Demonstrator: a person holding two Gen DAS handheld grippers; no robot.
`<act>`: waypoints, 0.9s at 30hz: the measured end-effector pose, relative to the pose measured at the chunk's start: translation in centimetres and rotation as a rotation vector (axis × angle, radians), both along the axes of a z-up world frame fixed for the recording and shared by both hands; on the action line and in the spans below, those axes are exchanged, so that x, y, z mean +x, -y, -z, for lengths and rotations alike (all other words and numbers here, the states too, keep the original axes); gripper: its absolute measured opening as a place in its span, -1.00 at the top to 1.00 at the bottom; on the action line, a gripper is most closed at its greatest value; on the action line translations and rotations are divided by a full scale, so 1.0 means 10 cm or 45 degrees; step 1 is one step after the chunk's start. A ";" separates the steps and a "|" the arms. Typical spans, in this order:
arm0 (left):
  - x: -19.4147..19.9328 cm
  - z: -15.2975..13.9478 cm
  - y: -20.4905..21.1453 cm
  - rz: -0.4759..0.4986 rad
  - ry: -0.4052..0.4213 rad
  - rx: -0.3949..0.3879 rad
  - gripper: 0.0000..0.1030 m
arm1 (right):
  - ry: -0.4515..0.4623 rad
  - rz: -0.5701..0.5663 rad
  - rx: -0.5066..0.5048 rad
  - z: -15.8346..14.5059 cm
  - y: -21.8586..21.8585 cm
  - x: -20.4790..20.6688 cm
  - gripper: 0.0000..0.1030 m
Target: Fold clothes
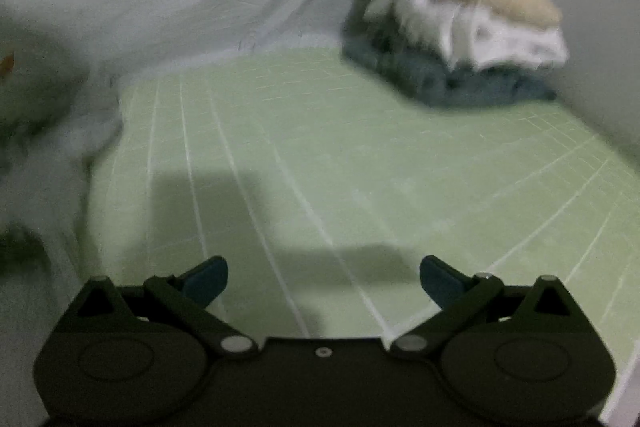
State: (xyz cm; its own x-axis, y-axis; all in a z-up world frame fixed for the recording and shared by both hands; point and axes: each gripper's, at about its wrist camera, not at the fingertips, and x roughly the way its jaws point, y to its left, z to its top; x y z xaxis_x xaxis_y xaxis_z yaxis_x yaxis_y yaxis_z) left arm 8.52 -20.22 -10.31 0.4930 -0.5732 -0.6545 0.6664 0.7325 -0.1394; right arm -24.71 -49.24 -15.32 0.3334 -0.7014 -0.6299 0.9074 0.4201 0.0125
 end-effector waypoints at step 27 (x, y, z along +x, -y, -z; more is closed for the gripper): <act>-0.34 0.29 0.79 0.100 0.011 -0.004 0.84 | 0.120 -0.147 0.074 0.24 -0.52 0.74 -1.00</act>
State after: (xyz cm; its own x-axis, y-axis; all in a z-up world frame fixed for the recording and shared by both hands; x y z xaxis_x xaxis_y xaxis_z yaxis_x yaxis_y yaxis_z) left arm 5.08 -28.09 -13.23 0.4519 -0.6127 -0.6484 0.7232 0.6772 -0.1358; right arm -17.35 -44.09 -17.76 0.4692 -0.6182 -0.6306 0.8469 0.5174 0.1229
